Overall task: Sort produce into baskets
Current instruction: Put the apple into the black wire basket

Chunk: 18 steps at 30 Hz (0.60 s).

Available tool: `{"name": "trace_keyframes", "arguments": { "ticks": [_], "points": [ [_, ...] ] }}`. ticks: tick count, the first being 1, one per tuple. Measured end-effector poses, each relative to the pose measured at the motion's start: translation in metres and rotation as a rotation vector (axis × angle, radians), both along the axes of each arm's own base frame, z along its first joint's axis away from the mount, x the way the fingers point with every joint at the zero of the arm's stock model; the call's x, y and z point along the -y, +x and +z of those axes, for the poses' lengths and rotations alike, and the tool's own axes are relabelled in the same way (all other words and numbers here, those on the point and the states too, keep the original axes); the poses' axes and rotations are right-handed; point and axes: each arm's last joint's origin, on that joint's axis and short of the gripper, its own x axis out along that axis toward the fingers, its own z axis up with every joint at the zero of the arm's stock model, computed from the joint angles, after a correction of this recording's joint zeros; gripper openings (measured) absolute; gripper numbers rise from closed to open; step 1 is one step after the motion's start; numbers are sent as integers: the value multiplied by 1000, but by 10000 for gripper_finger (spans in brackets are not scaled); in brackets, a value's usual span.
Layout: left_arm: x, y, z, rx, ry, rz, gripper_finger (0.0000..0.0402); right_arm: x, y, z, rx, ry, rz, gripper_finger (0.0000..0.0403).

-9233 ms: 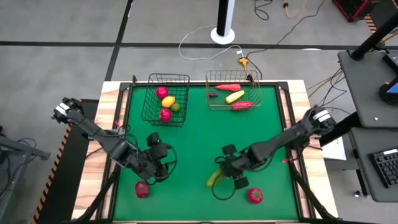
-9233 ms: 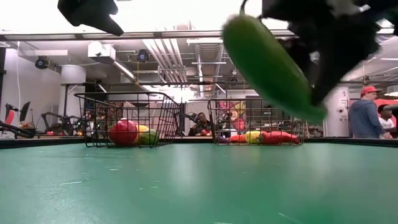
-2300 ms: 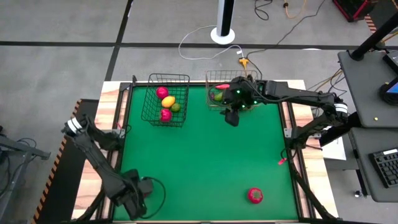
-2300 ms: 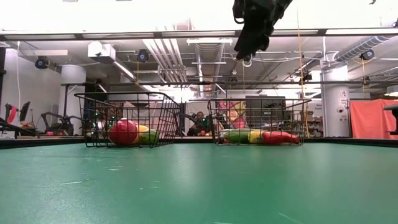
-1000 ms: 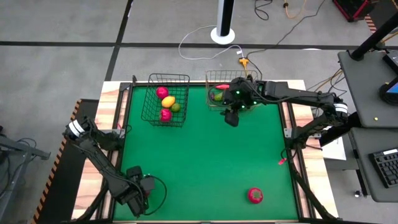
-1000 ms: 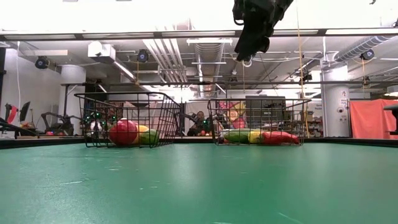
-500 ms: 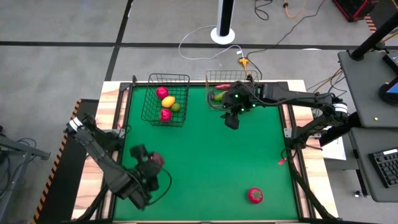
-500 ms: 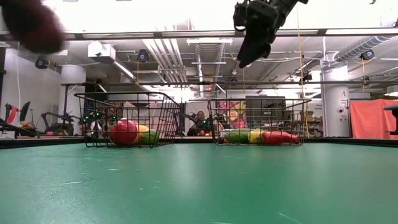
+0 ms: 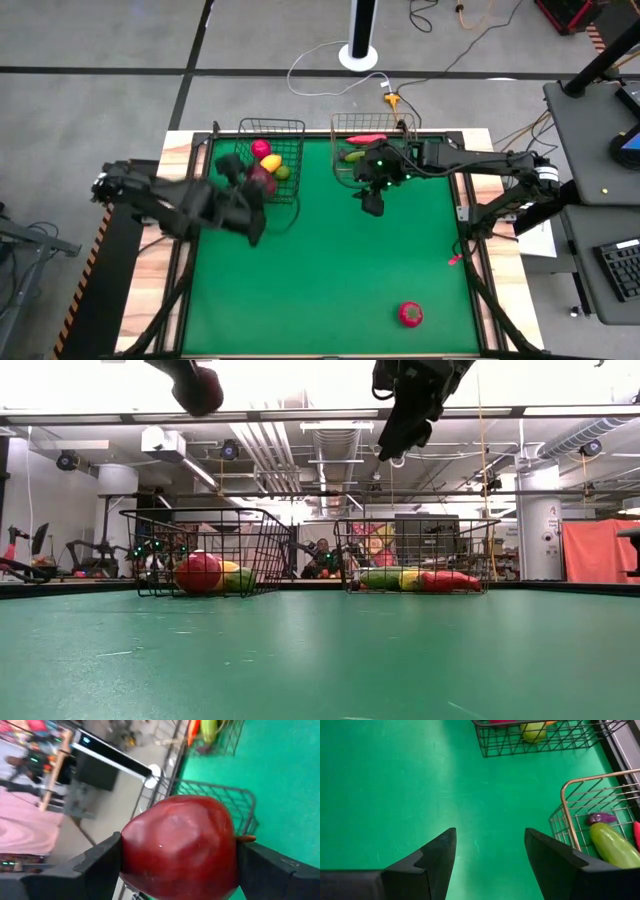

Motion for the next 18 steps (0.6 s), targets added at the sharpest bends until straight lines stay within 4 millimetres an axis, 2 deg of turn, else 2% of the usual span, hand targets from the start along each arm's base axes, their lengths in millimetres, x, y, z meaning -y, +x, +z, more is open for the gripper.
{"name": "trace_keyframes", "arguments": {
  "ticks": [6,11,18],
  "points": [
    [-61,7,-6,-91,-152,-69,307,0,0,0,1,5,-6,226],
    [-117,12,-20,-96,-386,-203,307,0,0,0,3,17,-20,226],
    [-196,6,-61,-117,-654,-60,307,0,0,0,5,33,-40,226]
  ]
}}
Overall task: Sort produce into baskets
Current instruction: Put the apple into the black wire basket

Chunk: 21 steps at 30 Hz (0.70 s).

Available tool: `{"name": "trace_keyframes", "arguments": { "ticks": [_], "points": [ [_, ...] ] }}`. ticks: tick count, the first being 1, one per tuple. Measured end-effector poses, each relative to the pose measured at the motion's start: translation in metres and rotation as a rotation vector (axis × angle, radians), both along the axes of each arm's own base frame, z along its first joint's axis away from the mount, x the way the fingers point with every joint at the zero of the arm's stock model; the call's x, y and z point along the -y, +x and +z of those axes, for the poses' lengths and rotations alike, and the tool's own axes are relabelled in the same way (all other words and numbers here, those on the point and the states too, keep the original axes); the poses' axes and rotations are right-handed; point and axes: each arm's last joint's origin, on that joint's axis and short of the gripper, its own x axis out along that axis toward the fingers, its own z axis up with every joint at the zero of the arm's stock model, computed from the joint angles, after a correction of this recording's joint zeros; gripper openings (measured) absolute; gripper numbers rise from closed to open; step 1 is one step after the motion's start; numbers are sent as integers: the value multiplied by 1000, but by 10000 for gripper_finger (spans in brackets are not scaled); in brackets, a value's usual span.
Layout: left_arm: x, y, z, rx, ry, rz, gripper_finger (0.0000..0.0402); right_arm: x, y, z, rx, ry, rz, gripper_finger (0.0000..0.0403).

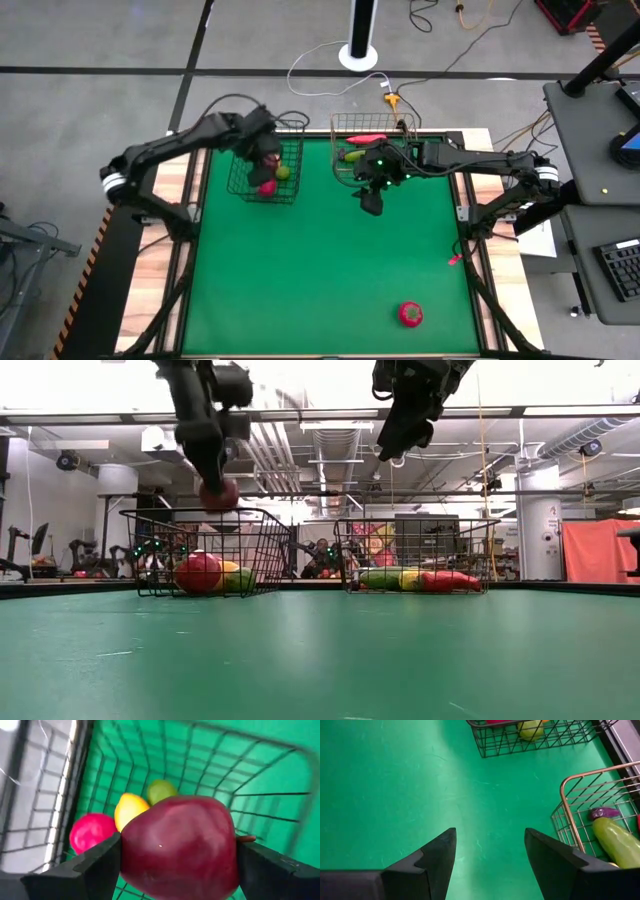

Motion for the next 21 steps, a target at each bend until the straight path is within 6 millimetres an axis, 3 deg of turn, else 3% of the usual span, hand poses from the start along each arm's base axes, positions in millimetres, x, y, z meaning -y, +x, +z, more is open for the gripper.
{"name": "trace_keyframes", "arguments": {
  "ticks": [8,21],
  "points": [
    [-33,17,-33,-88,-72,29,307,0,0,0,0,7,-8,226],
    [-38,27,-54,-111,-112,2,319,0,0,0,-2,7,-8,226]
  ]
}}
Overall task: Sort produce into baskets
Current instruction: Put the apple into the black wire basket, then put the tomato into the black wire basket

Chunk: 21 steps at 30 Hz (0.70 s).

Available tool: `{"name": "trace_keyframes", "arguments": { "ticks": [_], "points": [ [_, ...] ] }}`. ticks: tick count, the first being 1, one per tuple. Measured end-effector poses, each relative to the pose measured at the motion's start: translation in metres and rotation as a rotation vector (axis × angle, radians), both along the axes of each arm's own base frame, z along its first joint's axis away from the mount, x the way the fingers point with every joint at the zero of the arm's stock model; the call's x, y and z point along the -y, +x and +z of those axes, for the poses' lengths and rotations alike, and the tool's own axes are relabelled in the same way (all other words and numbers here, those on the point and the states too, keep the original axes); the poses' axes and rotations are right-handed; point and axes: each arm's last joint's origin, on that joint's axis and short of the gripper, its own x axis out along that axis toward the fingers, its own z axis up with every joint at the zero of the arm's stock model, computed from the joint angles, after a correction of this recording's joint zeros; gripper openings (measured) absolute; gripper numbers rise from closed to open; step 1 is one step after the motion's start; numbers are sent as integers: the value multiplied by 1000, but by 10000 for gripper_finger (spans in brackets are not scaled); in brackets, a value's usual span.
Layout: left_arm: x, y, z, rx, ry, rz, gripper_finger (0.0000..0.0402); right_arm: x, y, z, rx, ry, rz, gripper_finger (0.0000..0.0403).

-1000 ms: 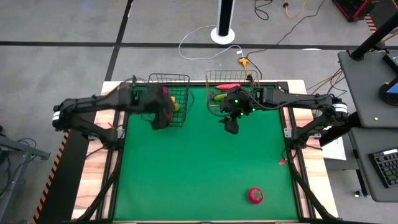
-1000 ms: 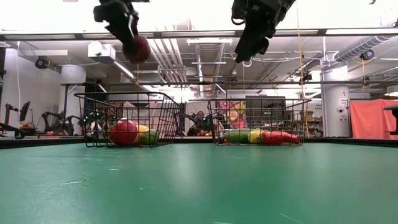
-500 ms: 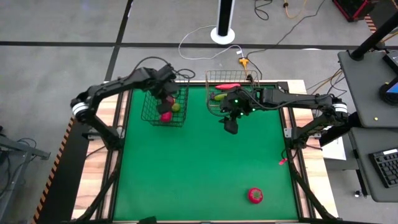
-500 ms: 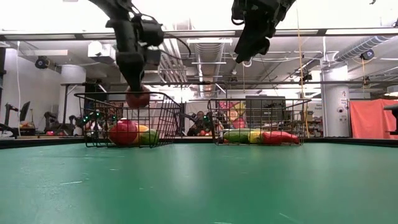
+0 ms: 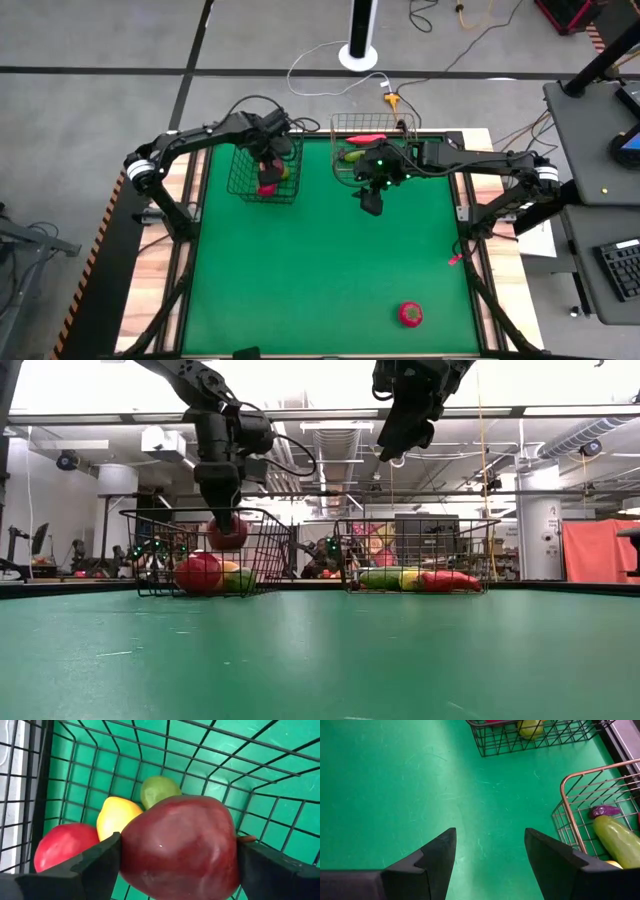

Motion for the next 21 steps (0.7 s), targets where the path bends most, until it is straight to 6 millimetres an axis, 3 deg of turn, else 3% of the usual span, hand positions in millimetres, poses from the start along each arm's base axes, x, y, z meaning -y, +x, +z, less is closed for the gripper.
{"name": "trace_keyframes", "arguments": {
  "ticks": [9,21],
  "points": [
    [0,1,1,18,7,5,357,0,0,0,0,0,0,226],
    [2,2,4,60,-28,-5,361,0,0,0,0,0,0,226]
  ]
}}
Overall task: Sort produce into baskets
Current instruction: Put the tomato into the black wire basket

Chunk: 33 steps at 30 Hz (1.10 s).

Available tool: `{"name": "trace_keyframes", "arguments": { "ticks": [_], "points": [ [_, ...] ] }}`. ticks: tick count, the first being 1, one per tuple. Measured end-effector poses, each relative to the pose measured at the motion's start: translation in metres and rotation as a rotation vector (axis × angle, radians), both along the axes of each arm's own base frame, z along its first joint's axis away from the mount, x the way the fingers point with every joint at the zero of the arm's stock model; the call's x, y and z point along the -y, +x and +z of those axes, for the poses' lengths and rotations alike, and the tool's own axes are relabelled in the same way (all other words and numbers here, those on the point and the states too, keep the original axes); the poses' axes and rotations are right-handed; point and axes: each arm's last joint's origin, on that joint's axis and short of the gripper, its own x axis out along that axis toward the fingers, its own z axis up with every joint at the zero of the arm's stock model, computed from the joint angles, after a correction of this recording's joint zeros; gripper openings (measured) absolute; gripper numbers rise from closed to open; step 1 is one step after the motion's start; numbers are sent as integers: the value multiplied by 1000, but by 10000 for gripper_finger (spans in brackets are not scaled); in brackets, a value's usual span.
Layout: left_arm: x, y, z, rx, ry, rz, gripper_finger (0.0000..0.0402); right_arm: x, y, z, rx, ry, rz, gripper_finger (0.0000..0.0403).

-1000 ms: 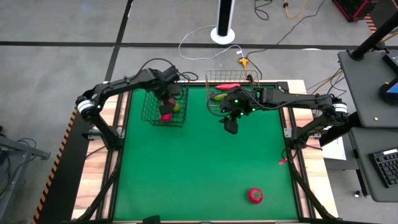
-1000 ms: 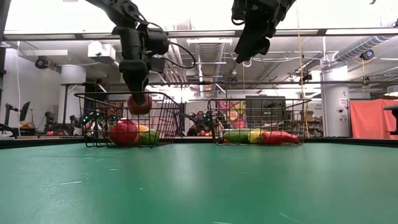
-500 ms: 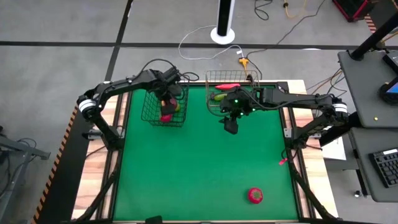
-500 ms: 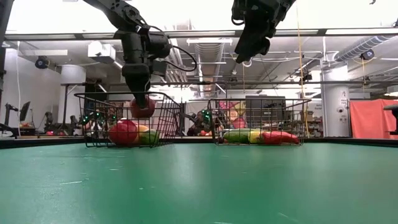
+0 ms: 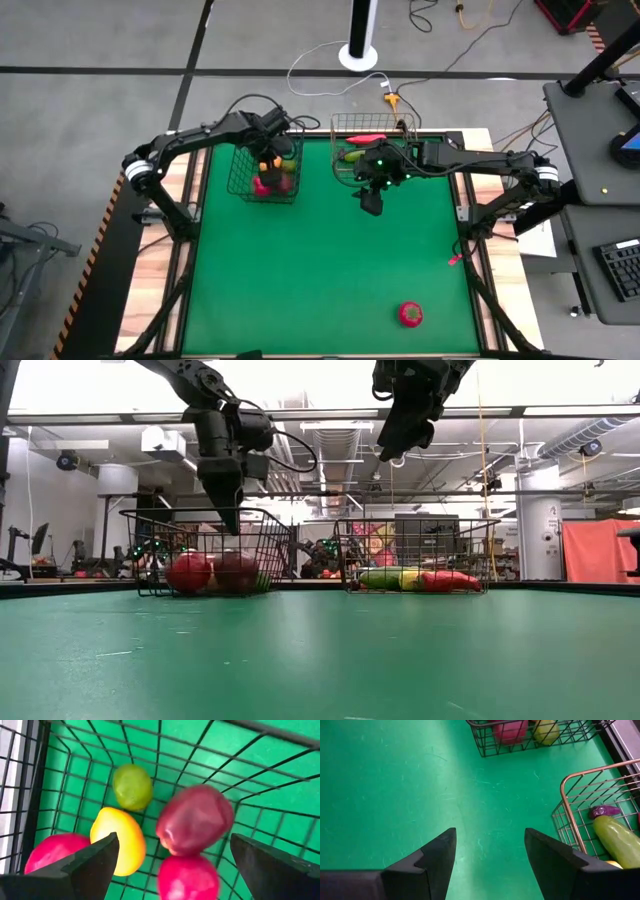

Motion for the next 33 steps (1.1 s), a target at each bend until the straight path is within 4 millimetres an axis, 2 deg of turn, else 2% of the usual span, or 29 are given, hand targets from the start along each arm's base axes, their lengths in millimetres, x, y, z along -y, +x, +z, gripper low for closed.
{"name": "trace_keyframes", "arguments": {
  "ticks": [6,11,17,22,26,33],
  "points": [
    [9,-5,17,110,-75,2,361,-1,-1,1,5,11,-9,226],
    [31,-14,37,231,-84,-15,354,-13,-3,6,14,39,0,226],
    [78,-28,51,403,-85,0,348,-45,-15,11,-34,105,34,226],
    [124,-32,49,574,-71,19,347,-74,-24,10,-114,275,-76,226],
    [156,-28,38,717,-73,31,347,-97,-28,2,-249,465,-137,226],
    [195,-27,36,793,66,165,347,-134,-40,-16,-522,564,-333,226]
  ]
}}
